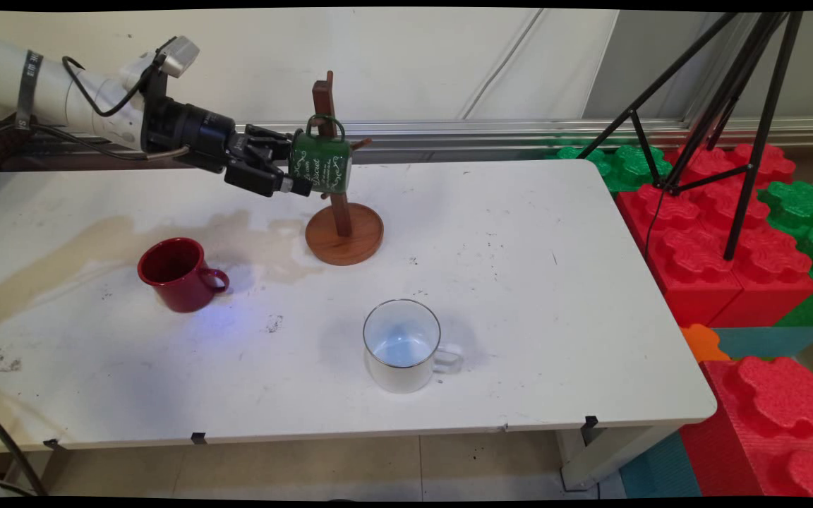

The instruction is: Pick up the green mug from the rack

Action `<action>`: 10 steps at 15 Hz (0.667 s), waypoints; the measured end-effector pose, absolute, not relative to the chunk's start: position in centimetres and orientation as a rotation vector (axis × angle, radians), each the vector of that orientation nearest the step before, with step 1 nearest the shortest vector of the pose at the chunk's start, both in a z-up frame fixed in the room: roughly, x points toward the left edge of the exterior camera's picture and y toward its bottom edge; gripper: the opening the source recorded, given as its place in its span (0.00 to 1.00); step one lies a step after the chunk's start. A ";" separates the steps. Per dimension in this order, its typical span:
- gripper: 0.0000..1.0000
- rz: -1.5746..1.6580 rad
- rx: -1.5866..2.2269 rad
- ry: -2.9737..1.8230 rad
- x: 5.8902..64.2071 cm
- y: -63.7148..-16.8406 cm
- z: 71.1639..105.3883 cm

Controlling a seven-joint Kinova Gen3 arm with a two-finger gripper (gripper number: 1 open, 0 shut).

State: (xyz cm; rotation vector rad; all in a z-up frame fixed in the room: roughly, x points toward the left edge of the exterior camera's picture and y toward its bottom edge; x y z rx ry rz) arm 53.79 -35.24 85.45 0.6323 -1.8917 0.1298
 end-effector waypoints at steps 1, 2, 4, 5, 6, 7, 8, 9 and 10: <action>1.00 0.128 0.638 -1.888 53.9 -35.2 85.4; 1.00 0.126 0.643 -1.885 54.0 -35.2 85.3; 1.00 0.122 0.651 -1.879 54.1 -35.1 85.3; 1.00 0.120 0.654 -1.876 54.1 -35.1 85.2; 1.00 0.118 0.659 -1.872 54.1 -35.1 85.2; 1.00 0.116 0.663 -1.867 54.1 -35.0 85.1; 1.00 0.113 0.667 -1.863 54.0 -35.0 85.1; 1.00 0.112 0.669 -1.861 54.0 -35.0 85.1; 1.00 0.110 0.673 -1.857 54.0 -34.9 85.1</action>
